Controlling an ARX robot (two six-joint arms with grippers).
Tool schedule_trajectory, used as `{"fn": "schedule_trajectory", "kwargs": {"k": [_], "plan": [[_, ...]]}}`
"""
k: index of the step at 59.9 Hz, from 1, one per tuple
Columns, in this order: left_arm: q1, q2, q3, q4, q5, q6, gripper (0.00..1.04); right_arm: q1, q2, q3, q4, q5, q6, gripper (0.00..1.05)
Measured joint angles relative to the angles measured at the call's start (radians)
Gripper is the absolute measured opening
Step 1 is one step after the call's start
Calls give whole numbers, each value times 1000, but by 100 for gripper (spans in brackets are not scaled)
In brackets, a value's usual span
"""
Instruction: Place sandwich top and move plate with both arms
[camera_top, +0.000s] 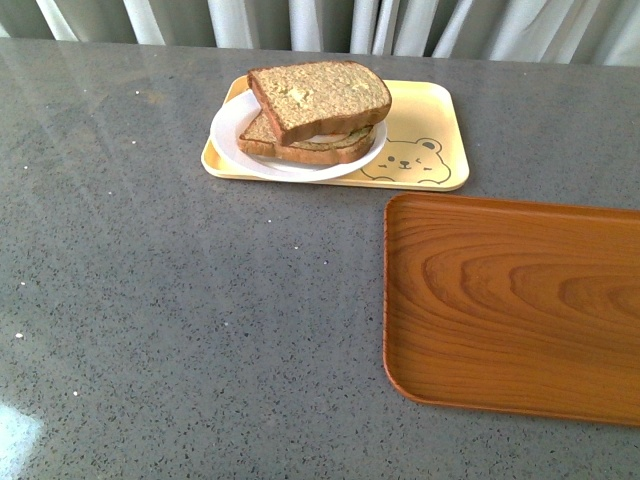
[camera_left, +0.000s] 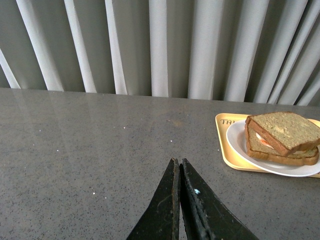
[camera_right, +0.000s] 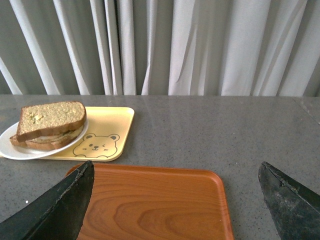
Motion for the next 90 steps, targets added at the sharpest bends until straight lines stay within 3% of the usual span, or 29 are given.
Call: {"fn": "schedule_trajectory", "kwargs": {"k": [35,42,62,90], "plan": [[0,-173,0,-173,0,0,2,0,0,0,0,0,0,96],[0,-303,0,-335,0,0,2,0,0,0,0,0,0,96],[0,-336,0,-353,0,0,2,0,0,0,0,0,0,96],[0,-336,0,-353,0,0,79,0,0,0,0,0,0,96]]}}
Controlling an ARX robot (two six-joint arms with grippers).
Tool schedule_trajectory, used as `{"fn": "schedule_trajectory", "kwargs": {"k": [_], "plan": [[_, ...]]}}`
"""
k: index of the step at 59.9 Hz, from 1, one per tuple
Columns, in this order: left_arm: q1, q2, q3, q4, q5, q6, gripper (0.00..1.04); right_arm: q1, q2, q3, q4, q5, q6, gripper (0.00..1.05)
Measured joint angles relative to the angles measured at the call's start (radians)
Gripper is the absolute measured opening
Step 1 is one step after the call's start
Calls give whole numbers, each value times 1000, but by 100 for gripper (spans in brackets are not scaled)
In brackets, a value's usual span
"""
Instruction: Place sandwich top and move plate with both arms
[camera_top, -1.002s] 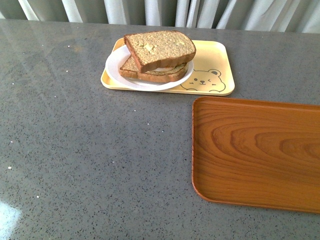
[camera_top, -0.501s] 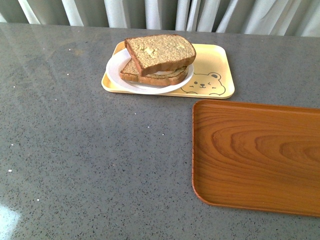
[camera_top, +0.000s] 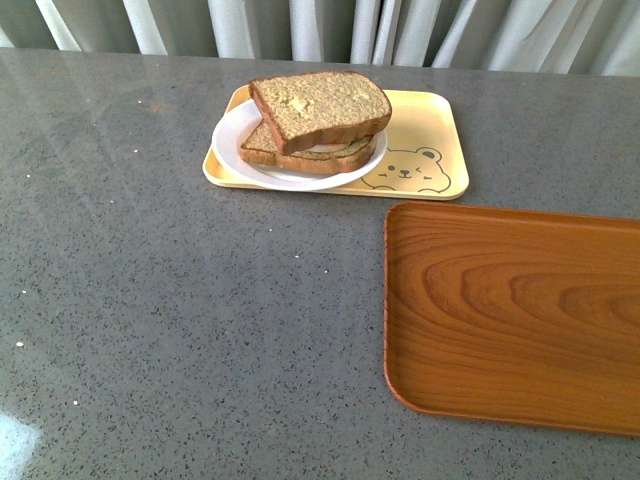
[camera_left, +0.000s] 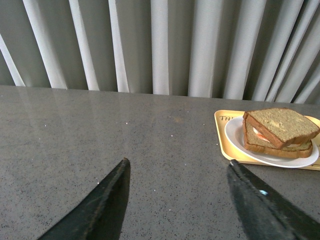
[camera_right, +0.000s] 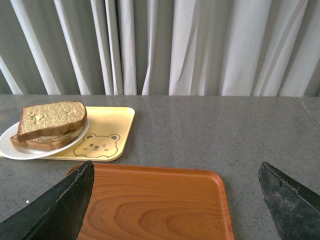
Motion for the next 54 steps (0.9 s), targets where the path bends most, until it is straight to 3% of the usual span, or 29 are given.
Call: {"fn": "schedule_trajectory", "kwargs": {"k": [7,54], "plan": [[0,0,0,0,0,0,97,0,0,0,0,0,0,96],[0,0,0,0,0,2,96,0,0,0,0,0,0,96]]}}
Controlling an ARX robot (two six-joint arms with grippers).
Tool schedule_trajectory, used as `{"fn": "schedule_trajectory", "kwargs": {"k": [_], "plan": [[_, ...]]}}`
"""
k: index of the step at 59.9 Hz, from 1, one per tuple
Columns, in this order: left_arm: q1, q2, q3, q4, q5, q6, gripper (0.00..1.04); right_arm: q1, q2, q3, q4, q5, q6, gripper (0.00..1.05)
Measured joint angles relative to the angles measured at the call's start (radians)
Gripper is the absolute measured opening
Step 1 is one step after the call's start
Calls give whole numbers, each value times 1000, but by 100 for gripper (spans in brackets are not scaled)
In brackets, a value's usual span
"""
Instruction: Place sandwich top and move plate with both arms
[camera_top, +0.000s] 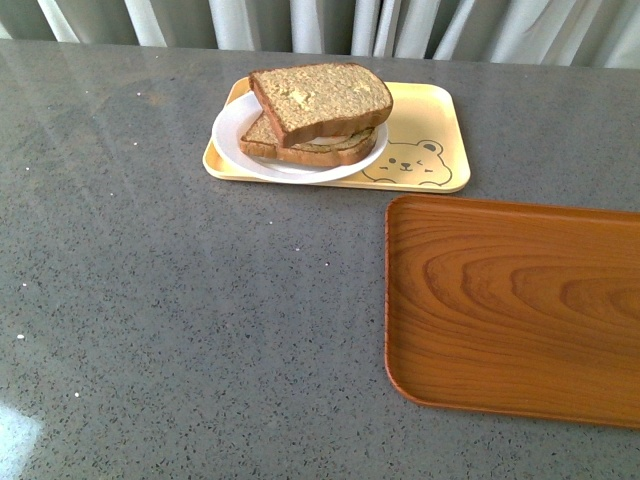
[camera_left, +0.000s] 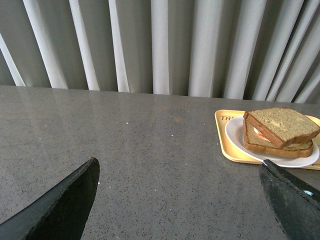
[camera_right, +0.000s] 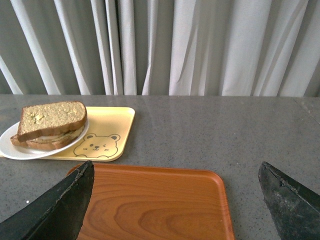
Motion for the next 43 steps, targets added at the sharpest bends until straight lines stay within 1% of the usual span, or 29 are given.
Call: {"fn": "schedule_trajectory", "kwargs": {"k": [43], "plan": [[0,0,0,0,0,0,96,0,0,0,0,0,0,96]]}}
